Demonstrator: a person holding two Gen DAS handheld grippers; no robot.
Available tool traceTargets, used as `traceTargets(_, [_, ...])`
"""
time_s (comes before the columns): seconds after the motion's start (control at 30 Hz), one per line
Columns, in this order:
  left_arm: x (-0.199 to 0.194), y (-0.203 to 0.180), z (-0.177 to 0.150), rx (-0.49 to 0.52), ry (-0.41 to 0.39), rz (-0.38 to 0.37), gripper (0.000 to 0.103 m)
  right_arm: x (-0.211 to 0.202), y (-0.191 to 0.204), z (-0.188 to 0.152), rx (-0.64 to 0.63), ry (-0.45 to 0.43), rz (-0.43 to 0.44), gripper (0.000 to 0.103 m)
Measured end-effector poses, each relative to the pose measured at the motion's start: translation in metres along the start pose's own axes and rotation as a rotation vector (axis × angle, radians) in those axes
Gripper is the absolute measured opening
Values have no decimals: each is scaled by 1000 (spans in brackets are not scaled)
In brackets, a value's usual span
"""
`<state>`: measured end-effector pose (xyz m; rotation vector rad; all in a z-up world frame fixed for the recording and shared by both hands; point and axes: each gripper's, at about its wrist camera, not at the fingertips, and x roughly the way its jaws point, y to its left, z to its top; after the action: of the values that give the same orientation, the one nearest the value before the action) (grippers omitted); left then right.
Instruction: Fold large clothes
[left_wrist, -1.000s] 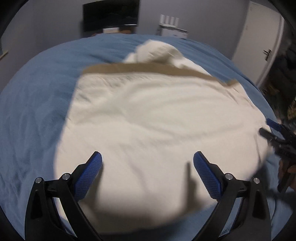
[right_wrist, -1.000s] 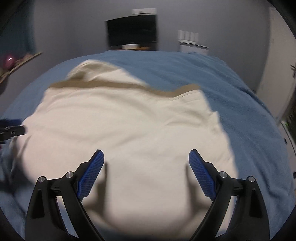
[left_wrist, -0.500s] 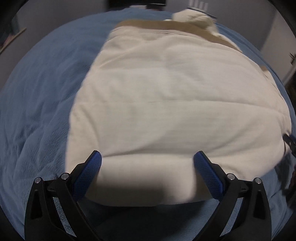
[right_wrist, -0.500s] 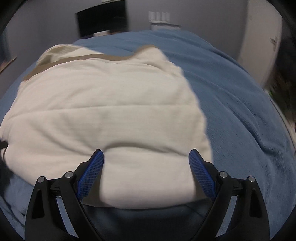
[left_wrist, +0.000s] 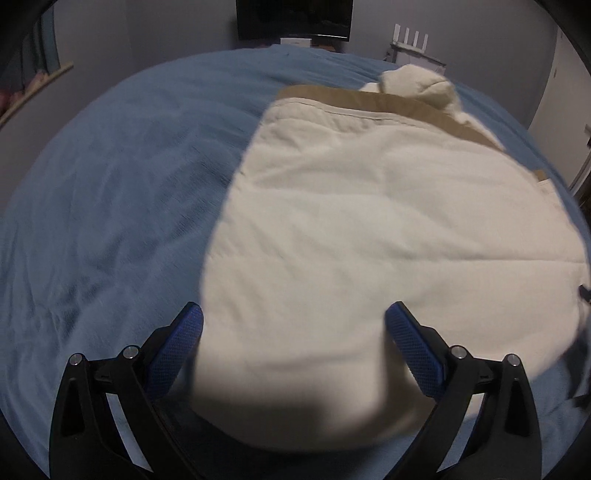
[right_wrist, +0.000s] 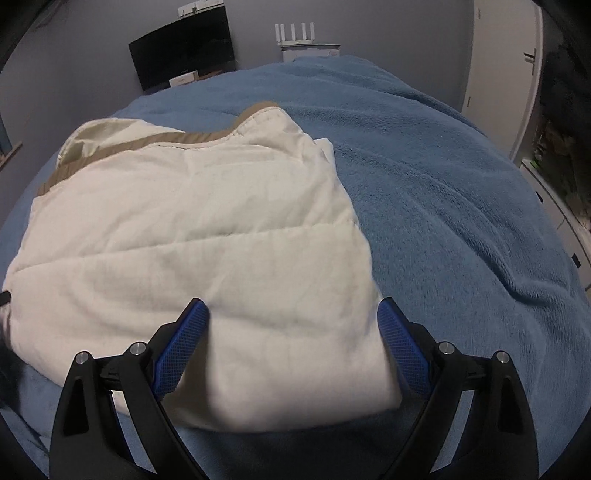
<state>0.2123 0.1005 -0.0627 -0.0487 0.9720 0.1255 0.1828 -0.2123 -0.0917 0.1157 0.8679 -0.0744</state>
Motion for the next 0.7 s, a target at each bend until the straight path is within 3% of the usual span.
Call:
traceTargets(0.13, [12,22,11,31,-23,3,98,10,-9,12,-25,-1,-11,91])
traceTargets(0.27, [24,47,36,-3,-30,1,96,12,-25,34,66,34,45,91])
traceTargets(0.4, [23,67,62,-67,-57,-183,94,4,-19,63,-23,1,91,91])
traceTargets(0.47, [29,67,72,-59,-55,-199,90,10,-13,76,-79,8,107,91])
traceTargets(0.6, [52,58,87,-14,-4,-200,70,33,3,87,-169,35,90,91])
traceTargets(0.7, [81,54,93,37,70,-272,55,53,7,91,-186,57,102,91])
